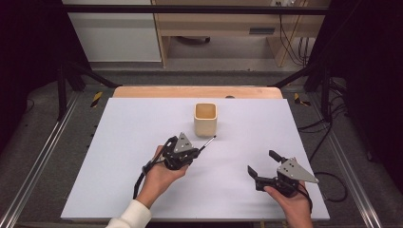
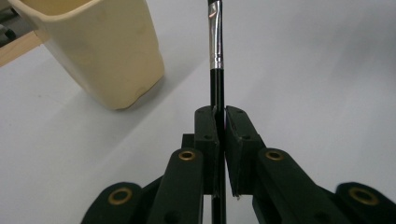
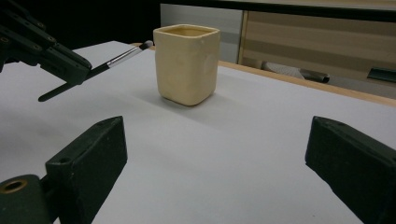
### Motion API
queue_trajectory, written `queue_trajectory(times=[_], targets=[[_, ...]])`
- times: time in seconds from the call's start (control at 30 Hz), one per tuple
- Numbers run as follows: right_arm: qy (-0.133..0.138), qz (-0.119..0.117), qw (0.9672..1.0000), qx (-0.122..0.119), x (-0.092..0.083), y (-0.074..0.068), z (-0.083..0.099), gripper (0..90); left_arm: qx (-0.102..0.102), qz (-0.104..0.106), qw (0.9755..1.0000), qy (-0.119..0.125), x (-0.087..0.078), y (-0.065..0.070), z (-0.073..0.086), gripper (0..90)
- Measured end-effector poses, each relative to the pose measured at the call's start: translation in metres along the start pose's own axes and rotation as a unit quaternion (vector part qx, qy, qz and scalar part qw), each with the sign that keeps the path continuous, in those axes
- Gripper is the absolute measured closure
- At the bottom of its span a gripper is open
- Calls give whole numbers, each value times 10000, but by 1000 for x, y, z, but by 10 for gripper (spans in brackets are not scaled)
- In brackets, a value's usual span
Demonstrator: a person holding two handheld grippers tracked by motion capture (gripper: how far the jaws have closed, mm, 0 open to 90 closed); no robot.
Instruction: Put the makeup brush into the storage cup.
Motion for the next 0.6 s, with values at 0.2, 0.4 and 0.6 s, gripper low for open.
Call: queue_trajectory(times=[0.2, 0.4, 0.6], targets=[[13, -24, 10000, 56, 0, 0, 0, 67, -55, -15, 9996, 289, -4, 1, -2, 838], [23, -4, 10000, 56, 0, 1, 0, 64, -106, 2, 9990, 428, -7, 2, -3, 839], [24, -18, 10000, 83, 0, 1, 0, 55, -220, 19, 9976, 660, -10, 2, -4, 838]])
Point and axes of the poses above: each handheld gripper's, and its own axes: x roughly forward along the jaws, z roughly out of its underside, y roughly to its right, the point moved 5 cm from there along x, roughly forward along the jaws, and after that the axes turned 15 degrees about -x, right-handed, at the moved point
